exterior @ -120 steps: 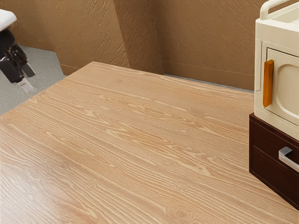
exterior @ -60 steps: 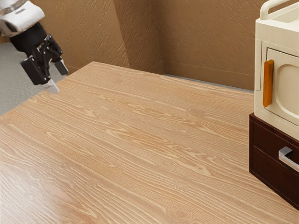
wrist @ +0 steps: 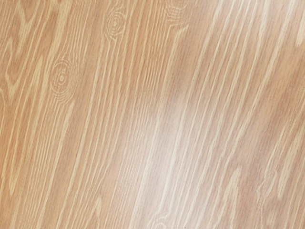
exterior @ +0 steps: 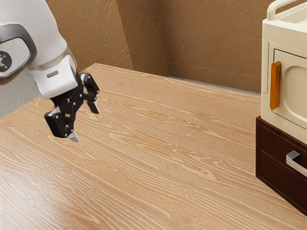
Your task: Pull the drawer handle with one arm to open the drawer
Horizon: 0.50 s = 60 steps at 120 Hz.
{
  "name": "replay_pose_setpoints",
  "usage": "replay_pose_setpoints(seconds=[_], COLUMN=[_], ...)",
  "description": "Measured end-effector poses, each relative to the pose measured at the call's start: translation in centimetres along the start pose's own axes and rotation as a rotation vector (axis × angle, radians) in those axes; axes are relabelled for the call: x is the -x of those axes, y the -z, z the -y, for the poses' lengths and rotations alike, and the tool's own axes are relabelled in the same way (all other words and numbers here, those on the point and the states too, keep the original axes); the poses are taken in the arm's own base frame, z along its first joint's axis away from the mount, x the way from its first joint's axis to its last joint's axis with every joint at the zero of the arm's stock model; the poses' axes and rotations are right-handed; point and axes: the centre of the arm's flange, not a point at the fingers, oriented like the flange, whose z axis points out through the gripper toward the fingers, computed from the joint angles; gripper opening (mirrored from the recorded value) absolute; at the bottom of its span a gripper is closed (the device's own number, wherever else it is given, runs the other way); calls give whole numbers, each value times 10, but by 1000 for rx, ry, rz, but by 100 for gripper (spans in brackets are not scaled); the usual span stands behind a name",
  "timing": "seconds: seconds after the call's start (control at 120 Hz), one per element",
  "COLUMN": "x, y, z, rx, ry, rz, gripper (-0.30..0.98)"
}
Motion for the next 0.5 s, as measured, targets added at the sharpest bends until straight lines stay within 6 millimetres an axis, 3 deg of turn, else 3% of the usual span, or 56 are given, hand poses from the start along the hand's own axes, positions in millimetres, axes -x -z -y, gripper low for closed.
replay_pose_setpoints(seconds=[0.167,0.258,0.392,0.5], x=[-39,-71,-110,-139], y=[-37,-43,-72,-83], z=[-13,-28,-43,-52], rx=[-12,-41,-63,-102], ry=[-126,-218,-322,-392], rz=[16,-3,-21,-46], gripper=[69,69,69,69])
